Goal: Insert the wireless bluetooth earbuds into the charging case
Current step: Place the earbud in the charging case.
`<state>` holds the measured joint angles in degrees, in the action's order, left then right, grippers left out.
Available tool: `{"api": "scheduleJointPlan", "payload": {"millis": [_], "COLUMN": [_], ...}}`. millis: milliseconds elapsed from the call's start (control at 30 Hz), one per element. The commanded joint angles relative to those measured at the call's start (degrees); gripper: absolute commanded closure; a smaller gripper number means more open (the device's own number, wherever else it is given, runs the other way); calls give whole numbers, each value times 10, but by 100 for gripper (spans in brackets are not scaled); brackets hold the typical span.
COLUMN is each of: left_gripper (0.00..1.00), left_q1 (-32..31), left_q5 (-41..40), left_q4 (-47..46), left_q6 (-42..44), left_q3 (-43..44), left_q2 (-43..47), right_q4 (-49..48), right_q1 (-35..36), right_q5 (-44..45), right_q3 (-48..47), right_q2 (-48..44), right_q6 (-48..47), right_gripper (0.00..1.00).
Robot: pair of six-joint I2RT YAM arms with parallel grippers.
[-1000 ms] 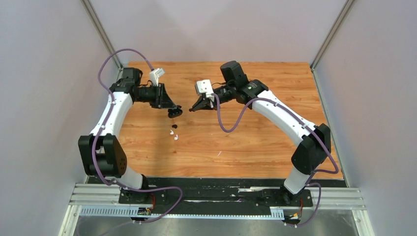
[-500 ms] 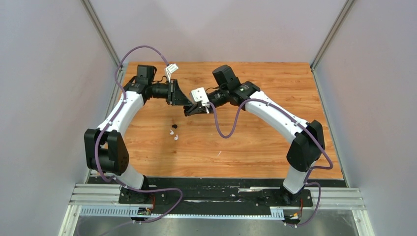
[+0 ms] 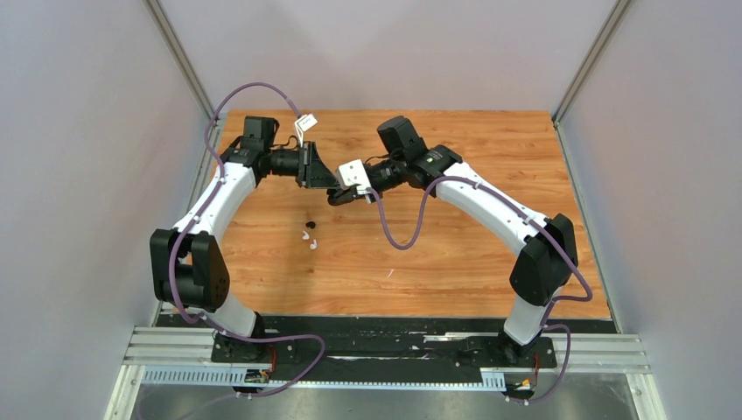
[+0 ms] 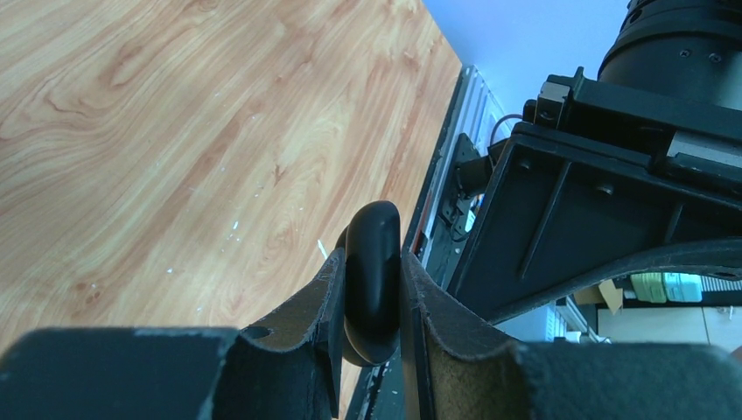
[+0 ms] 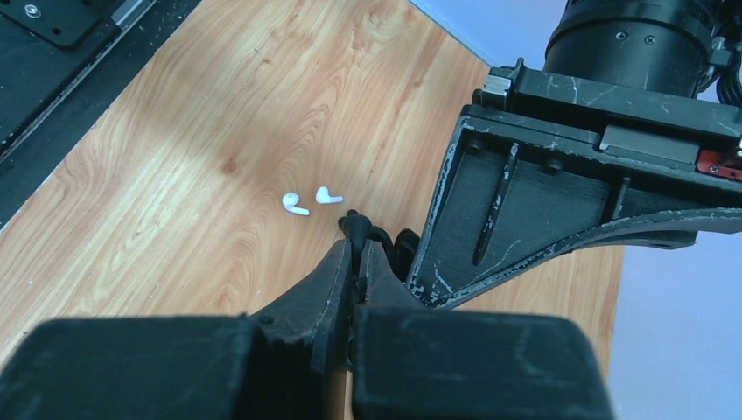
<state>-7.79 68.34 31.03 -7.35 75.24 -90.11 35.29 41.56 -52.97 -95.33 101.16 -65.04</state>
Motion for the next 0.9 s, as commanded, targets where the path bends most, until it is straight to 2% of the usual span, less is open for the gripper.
{"api": "scheduleJointPlan", "payload": {"millis": [0,867], "left_gripper": [100,100], "left_q1": [-5,-6], "left_q5": [7,6], "left_q4": [9,0], "left_q6": [17,5], "left_q3": [7,-14], "left_q2": [17,41], "right_q4": [-1,40], "right_q1": [3,25], "right_q5": [2,67], "right_q3": [-26,-37], "right_q2": [-1,26], "right_q6": [-18,-45], "right_gripper": [100,100]}}
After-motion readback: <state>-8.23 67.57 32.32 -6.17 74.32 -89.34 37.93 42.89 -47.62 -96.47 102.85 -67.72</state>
